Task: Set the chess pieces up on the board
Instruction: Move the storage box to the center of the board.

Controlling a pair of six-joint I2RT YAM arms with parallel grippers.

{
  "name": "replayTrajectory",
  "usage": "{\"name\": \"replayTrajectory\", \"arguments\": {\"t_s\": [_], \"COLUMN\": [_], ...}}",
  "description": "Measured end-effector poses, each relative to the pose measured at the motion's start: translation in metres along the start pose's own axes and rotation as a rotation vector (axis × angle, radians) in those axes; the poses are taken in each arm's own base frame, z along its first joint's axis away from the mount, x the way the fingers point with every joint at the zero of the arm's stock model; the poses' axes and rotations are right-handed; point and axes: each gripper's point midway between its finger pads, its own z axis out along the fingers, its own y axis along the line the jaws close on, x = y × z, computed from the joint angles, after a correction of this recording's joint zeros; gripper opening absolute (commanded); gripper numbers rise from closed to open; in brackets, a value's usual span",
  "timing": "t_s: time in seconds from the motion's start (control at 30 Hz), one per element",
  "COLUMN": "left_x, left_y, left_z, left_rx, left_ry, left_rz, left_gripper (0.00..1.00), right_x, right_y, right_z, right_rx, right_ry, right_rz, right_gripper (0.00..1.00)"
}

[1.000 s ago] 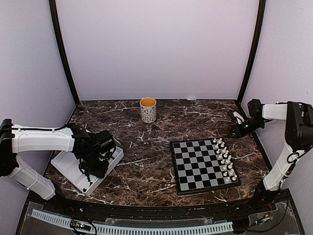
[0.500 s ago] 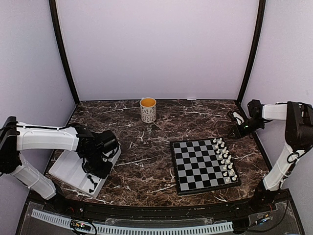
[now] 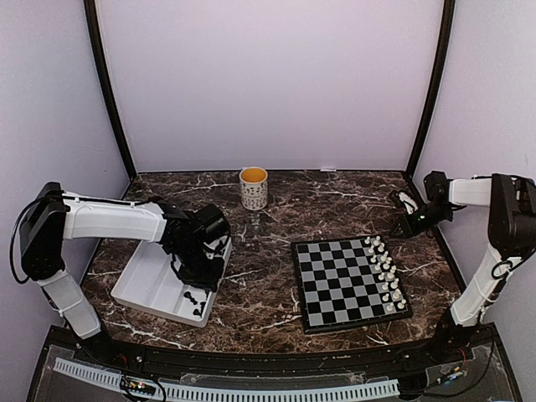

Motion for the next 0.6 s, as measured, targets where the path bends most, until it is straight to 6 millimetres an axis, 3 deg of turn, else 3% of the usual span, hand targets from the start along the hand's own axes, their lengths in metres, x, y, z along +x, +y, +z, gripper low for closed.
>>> {"name": "replayTrajectory", "arguments": {"t_s": [0.37, 0.6], "left_x": [-0.033, -0.051], "left_y": [-0.077, -0.124], "left_z": [0.013, 0.021], "left_rx": [0.282, 0.376], "left_ry": [-0.004, 0.026], "left_rz": [-0.161, -0.13], "left_gripper": [0.0, 0.24], "right_x": [0.0, 0.0], "right_y": [0.0, 0.001], "right_z": [0.0, -0.001], "right_rx": [-0.003, -0.003], "right_ry": [0.0, -0.002], "right_rz": [-0.002, -0.003], "right_gripper": [0.18, 0.19]}}
